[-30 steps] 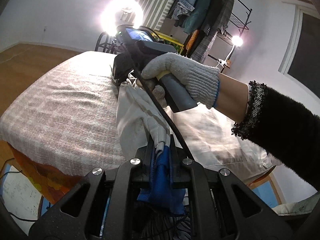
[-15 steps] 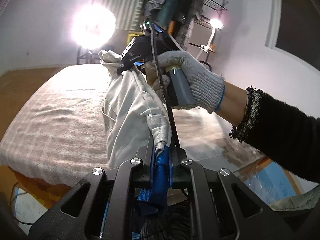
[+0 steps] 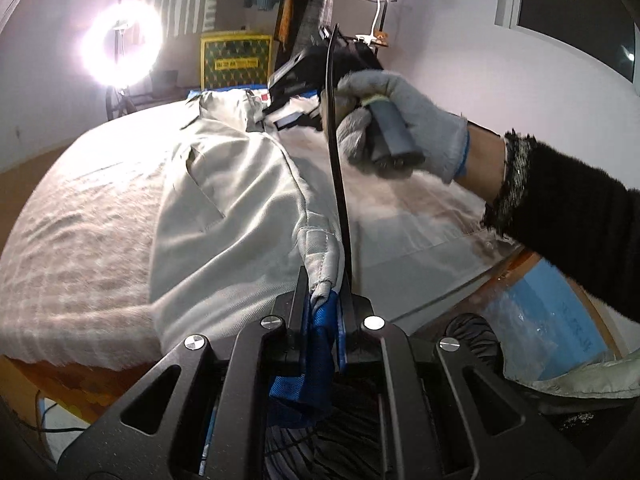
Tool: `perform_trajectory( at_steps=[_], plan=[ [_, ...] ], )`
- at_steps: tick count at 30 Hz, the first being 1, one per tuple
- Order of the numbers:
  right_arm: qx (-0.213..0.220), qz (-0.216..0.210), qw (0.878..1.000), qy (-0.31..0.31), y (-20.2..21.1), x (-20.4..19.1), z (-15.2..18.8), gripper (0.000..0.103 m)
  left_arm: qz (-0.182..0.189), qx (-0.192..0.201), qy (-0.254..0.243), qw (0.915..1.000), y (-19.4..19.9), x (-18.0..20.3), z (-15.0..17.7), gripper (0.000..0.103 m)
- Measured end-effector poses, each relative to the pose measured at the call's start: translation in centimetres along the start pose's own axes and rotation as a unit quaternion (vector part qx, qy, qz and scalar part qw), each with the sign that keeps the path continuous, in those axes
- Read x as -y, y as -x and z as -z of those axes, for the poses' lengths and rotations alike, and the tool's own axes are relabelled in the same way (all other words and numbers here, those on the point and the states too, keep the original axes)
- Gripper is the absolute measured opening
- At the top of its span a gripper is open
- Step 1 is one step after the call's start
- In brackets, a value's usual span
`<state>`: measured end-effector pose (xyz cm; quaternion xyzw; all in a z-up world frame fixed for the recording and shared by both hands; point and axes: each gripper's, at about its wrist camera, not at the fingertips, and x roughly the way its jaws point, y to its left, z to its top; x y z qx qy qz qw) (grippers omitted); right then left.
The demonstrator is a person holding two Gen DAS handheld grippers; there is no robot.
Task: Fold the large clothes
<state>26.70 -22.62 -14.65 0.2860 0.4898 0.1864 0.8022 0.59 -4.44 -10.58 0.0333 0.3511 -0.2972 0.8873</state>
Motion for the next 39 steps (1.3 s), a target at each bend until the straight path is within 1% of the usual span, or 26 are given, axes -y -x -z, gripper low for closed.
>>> perform_trajectory(
  at_steps=[2, 4, 7, 9, 10, 11, 12, 14, 16, 17, 18, 19, 20, 21, 23, 25, 26, 28, 29, 31, 33, 34, 35, 37, 38, 39],
  plan=[
    [0.007, 0.014, 1.0, 0.021, 0.6, -0.1, -0.7, 0.049, 0.002, -0.002, 0.003, 1.0, -0.3, 0.0, 0.1, 0.008],
    [0.008, 0.022, 0.999, 0.037, 0.7, -0.5, -1.8, 0.05, 0.002, -0.006, 0.002, 1.0, -0.7, -0.1, 0.2, 0.008],
    [-0.003, 0.053, 0.996, 0.067, -0.6, -1.6, -2.6, 0.049, -0.004, -0.008, -0.005, 1.0, -1.0, 0.3, 0.5, 0.008],
    [-0.011, 0.053, 0.995, 0.085, -1.4, -1.6, -2.6, 0.037, 0.003, -0.007, -0.001, 1.0, -0.8, 0.3, 0.8, 0.008],
    [-0.014, 0.062, 0.993, 0.1, -2.1, -2.1, -2.6, 0.022, 0.012, -0.009, 0.006, 0.9999, -0.7, 0.2, 1.0, 0.011],
    [-0.014, 0.081, 0.989, 0.119, -2.8, -2.7, -2.5, 0.011, 0.024, -0.012, 0.013, 0.9996, -0.6, 0.3, 1.3, 0.014],
    [-0.009, 0.108, 0.985, 0.138, -2.8, -2.8, -2.5, 0.006, 0.037, -0.017, 0.018, 0.999, -0.5, 0.5, 1.6, 0.014],
    [-0.007, 0.162, 0.975, 0.154, -4.1, -2.5, -2.9, 0.004, 0.058, -0.031, 0.007, 0.9978, 0.0, 1.3, 2.7, 0.014],
    [-0.005, 0.155, 0.978, 0.14, -3.8, -1.9, -3.4, 0.004, 0.053, -0.038, -0.014, 0.9978, 0.7, 1.8, 3.3, 0.014],
    [-0.002, 0.154, 0.979, 0.135, -3.4, -1.7, -3.6, 0.006, 0.049, -0.038, -0.021, 0.9979, 1.6, 1.8, 3.7, 0.014],
    [-0.001, 0.152, 0.979, 0.133, -3.1, -1.6, -3.6, 0.013, 0.049, -0.038, -0.019, 0.9979, 2.1, 1.8, 3.9, 0.014],
    [-0.002, 0.152, 0.98, 0.131, -2.7, -1.5, -3.5, 0.028, 0.049, -0.037, -0.01, 0.9981, 2.9, 1.4, 4.0, 0.014],
    [0.001, 0.153, 0.98, 0.131, -1.9, -1.4, -3.4, 0.03, 0.051, -0.033, 0.008, 0.9981, 3.9, 0.4, 3.8, 0.014],
    [0.008, 0.148, 0.98, 0.135, -0.8, -1.4, -3.1, 0.03, 0.05, -0.028, 0.023, 0.9981, 4.5, -0.4, 3.6, 0.014],
    [0.019, 0.111, 0.985, 0.133, 1.9, -1.3, -2.0, 0.033, 0.046, -0.012, 0.046, 0.9978, 5.5, -2.1, 2.7, 0.014],
    [0.015, 0.067, 0.989, 0.129, 3.8, -1.3, -0.6, 0.033, 0.033, 0.007, 0.062, 0.9975, 6.0, -3.9, 1.7, 0.014],
    [0.006, 0.035, 0.991, 0.129, 5.2, -1.5, 0.9, 0.033, 0.021, 0.02, 0.074, 0.9968, 5.9, -5.2, 1.0, 0.014],
    [-0.004, 0.004, 0.99, 0.14, 6.4, -2.2, 3.0, 0.033, 0.013, 0.029, 0.097, 0.9948, 5.3, -6.8, 0.2, 0.014],
    [-0.014, -0.014, 0.988, 0.155, 7.1, -2.8, 4.9, 0.033, 0.013, 0.03, 0.111, 0.9932, 4.6, -7.9, -0.3, 0.014],
    [-0.03, -0.03, 0.983, 0.176, 7.2, -3.7, 7.6, 0.033, 0.013, 0.031, 0.12, 0.9922, 3.5, -9.0, -0.9, 0.014],
    [-0.054, -0.037, 0.977, 0.201, 6.6, -4.5, 11.0, 0.033, 0.008, 0.017, 0.116, 0.9931, 1.4, -9.2, -1.3, 0.014],
    [-0.072, -0.04, 0.973, 0.214, 6.0, -4.9, 12.7, 0.033, 0.012, 0.009, 0.117, 0.993, 0.7, -9.1, -1.0, 0.014],
    [-0.087, -0.041, 0.969, 0.228, 5.6, -5.2, 14.0, 0.033, 0.026, -0.01, 0.117, 0.9928, -0.5, -8.8, -0.4, 0.014],
    [-0.097, -0.015, 0.959, 0.267, 5.4, -5.4, 16.4, 0.033, 0.034, -0.037, 0.112, 0.9925, -2.2, -7.8, 1.0, 0.014],
    [-0.098, 0.0, 0.955, 0.28, 5.3, -5.3, 17.0, 0.033, 0.033, -0.043, 0.1, 0.9935, -2.8, -7.0, 2.1, 0.014],
    [-0.101, 0.017, 0.952, 0.289, 5.4, -4.8, 17.8, 0.033, 0.021, -0.028, 0.08, 0.9962, -2.5, -6.2, 2.8, 0.014]
  ],
)
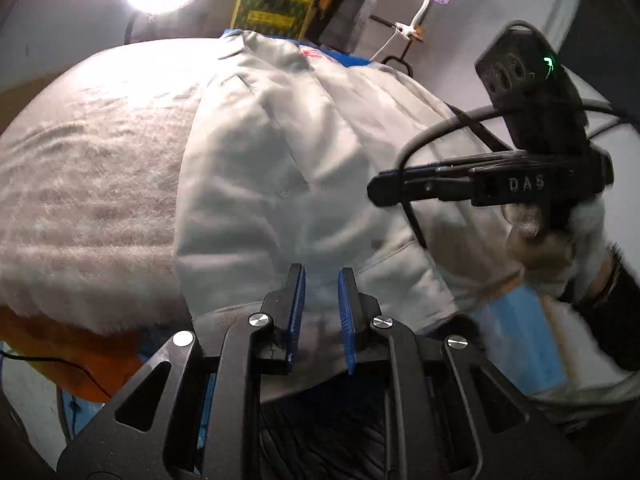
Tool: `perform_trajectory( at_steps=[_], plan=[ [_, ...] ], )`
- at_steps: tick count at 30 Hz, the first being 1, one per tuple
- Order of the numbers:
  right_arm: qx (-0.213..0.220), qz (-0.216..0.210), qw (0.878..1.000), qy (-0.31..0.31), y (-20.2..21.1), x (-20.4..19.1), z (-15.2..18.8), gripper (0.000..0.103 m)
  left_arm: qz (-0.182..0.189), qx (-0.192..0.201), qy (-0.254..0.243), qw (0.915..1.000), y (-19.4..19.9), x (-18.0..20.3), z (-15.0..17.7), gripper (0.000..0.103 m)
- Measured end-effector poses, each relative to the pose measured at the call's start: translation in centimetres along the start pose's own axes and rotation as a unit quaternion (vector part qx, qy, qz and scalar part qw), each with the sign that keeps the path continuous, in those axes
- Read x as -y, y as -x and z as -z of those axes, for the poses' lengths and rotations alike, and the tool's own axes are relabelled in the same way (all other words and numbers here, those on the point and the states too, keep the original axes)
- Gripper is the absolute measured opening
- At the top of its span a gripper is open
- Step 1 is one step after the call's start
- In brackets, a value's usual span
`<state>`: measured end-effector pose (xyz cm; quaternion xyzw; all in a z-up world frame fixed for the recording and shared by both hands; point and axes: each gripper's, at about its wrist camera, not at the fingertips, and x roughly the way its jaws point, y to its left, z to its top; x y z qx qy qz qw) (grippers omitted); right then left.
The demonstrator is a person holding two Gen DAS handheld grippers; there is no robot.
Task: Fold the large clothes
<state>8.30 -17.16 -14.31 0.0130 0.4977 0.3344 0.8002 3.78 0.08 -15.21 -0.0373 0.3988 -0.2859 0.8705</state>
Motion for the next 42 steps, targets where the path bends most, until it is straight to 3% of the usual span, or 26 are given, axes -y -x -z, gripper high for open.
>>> perform_trajectory(
  at_steps=[2, 5, 10, 12, 17, 22, 26, 32, 42],
  plan=[
    [-0.004, 0.001, 1.0, -0.009, 0.3, 0.8, 1.2, 0.031, -0.003, -0.016, -0.021, 0.9996, 0.1, 0.7, 0.4, 0.014],
    [0.031, 0.002, 0.999, -0.031, 3.0, 2.2, 1.7, 0.035, -0.002, -0.019, -0.02, 0.9996, 1.5, 0.9, 0.1, 0.014],
    [0.136, 0.01, 0.99, -0.029, 11.1, 2.1, 3.5, 0.038, -0.026, 0.055, -0.034, 0.9976, 7.4, 1.7, -1.7, 0.014],
    [0.173, 0.031, 0.984, -0.013, 14.4, 1.0, 4.3, 0.039, -0.03, 0.078, -0.042, 0.9956, 9.1, 2.0, -2.6, 0.014],
    [0.261, 0.087, 0.961, 0.014, 22.5, -0.9, 7.7, 0.058, -0.018, 0.128, -0.053, 0.9903, 12.3, 3.8, -3.7, 0.014],
    [0.31, 0.167, 0.936, -0.006, 26.5, -0.1, 11.0, 0.07, 0.005, 0.108, -0.059, 0.9923, 9.0, 5.0, -4.8, 0.014],
    [0.308, 0.208, 0.927, -0.052, 28.1, 1.8, 14.1, 0.07, 0.035, 0.069, -0.037, 0.9963, 4.3, 6.0, -4.7, 0.014],
    [0.289, 0.275, 0.903, -0.157, 29.4, 7.3, 19.0, 0.07, 0.063, 0.038, -0.06, 0.9955, -0.5, 10.3, -4.5, 0.014],
    [0.241, 0.245, 0.89, -0.3, 27.7, 16.3, 23.4, 0.07, 0.092, -0.004, -0.088, 0.9918, -4.1, 14.4, -4.1, 0.015]
  ],
)
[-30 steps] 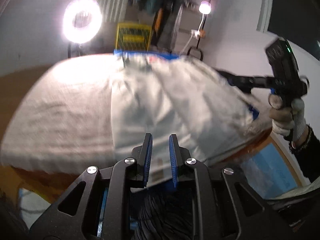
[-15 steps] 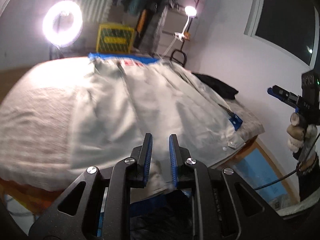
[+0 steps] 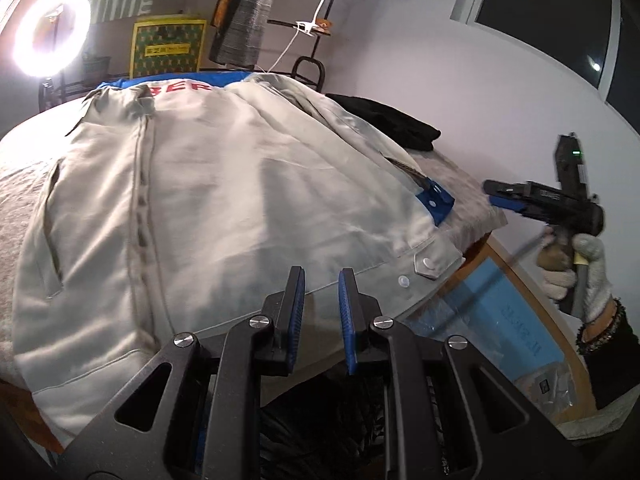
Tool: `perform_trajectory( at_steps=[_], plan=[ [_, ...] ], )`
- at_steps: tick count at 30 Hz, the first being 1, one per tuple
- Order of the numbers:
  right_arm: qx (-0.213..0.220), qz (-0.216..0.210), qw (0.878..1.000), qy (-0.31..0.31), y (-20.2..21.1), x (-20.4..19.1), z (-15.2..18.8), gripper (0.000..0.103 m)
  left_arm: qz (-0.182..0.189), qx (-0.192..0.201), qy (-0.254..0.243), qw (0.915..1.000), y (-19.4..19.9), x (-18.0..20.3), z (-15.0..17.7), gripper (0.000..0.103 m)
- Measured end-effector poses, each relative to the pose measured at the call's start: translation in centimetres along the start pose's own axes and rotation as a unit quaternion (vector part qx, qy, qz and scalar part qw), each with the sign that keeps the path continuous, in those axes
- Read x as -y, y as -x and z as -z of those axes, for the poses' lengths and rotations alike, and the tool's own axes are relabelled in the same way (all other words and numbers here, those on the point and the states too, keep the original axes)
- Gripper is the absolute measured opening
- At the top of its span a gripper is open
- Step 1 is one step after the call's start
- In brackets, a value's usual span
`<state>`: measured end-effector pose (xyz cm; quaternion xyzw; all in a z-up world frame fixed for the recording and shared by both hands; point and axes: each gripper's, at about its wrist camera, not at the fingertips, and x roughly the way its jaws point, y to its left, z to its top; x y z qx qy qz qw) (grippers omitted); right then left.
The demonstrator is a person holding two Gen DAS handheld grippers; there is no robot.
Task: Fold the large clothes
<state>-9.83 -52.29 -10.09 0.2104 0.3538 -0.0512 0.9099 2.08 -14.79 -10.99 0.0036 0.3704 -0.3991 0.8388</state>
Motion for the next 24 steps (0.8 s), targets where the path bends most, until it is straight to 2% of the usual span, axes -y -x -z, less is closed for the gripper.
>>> perform_trajectory(
  at_steps=[5, 10, 12, 17, 18, 20, 24],
  plan=[
    [-0.022, -0.003, 0.998, -0.067, -3.8, 2.8, 0.1, 0.07, -0.003, -0.003, -0.004, 1.0, -0.1, 0.1, -0.3, 0.015],
    [-0.032, -0.011, 0.997, -0.068, -5.8, 2.8, 0.3, 0.07, -0.008, -0.003, 0.001, 1.0, -0.2, -0.5, -0.8, 0.015],
    [-0.032, -0.004, 0.998, -0.046, -6.4, 2.1, 0.2, 0.069, -0.009, -0.003, 0.003, 1.0, -0.5, -0.6, -1.0, 0.015],
    [-0.06, -0.028, 0.998, -0.023, -7.7, 1.1, -0.2, 0.014, -0.007, -0.005, -0.003, 1.0, -0.9, -0.3, -1.3, 0.015],
    [-0.058, -0.03, 0.997, -0.026, -7.6, 1.3, -0.4, 0.008, -0.007, -0.004, -0.004, 1.0, -0.9, -0.3, -1.3, 0.015],
    [-0.044, -0.036, 0.998, -0.039, -6.7, 2.0, -1.2, 0.002, -0.007, -0.002, -0.006, 1.0, -0.8, -0.2, -1.5, 0.015],
    [0.001, -0.021, 0.999, -0.046, -3.1, 3.8, -3.3, 0.0, -0.009, -0.002, -0.01, 0.9999, -0.7, -0.2, -1.9, 0.015]
  ],
)
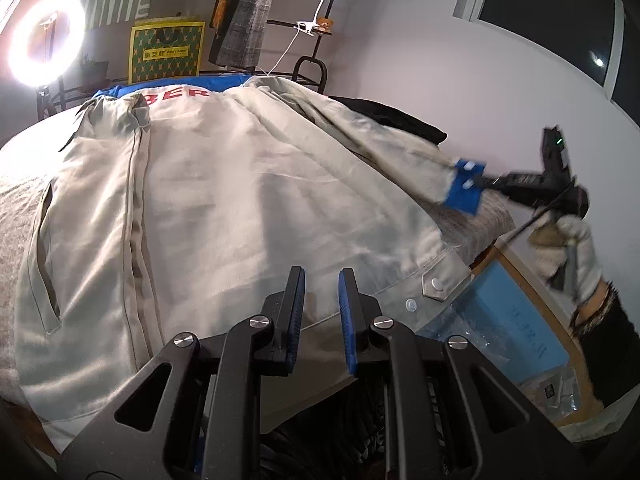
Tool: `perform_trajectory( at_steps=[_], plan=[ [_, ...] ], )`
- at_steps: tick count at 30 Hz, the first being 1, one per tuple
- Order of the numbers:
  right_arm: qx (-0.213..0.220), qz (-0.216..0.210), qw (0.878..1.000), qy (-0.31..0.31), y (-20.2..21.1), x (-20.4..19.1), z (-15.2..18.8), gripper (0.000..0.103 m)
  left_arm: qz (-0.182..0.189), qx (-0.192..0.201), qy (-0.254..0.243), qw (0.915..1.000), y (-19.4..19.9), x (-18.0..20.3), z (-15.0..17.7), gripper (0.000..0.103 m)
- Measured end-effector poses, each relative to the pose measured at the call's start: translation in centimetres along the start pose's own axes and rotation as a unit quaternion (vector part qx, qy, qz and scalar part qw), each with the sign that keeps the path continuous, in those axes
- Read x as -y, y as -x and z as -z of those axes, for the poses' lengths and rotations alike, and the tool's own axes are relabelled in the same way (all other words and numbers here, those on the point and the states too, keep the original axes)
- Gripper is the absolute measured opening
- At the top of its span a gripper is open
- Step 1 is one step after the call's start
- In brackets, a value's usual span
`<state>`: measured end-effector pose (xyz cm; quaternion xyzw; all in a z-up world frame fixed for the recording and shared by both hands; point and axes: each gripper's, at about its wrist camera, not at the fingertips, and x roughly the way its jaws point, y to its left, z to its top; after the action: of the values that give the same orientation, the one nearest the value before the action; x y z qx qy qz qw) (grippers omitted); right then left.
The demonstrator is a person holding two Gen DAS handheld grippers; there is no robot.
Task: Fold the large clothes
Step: 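Grasp the blue cuff of the other sleeve with the right gripper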
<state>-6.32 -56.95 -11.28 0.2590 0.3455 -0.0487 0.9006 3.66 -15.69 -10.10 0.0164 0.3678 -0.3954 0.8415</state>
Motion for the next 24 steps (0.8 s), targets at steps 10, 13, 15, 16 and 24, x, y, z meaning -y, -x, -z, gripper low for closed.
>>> perform_trajectory(
  at_steps=[10, 13, 15, 16, 24],
  plan=[
    [0.1, 0.052, 0.993, -0.034, 5.7, 4.4, -6.9, 0.0, -0.007, -0.003, -0.013, 0.9999, -0.6, 0.7, -0.6, 0.015],
    [0.063, 0.064, 0.996, -0.02, 3.4, 3.5, -6.7, 0.0, -0.008, -0.006, -0.008, 0.9999, -1.0, 0.5, -0.8, 0.015],
    [0.071, 0.049, 0.996, -0.01, 3.8, 2.3, -6.5, 0.0, -0.006, -0.006, -0.003, 1.0, -1.0, 0.3, -0.8, 0.015],
    [0.077, 0.044, 0.996, -0.001, 4.3, 1.5, -6.6, 0.0, -0.004, -0.005, -0.001, 1.0, -0.9, 0.3, -0.9, 0.015],
    [0.116, -0.043, 0.988, 0.097, 8.8, -8.4, -5.2, 0.0, 0.004, 0.005, 0.015, 0.9999, -0.6, -0.3, -1.2, 0.015]
  ],
)
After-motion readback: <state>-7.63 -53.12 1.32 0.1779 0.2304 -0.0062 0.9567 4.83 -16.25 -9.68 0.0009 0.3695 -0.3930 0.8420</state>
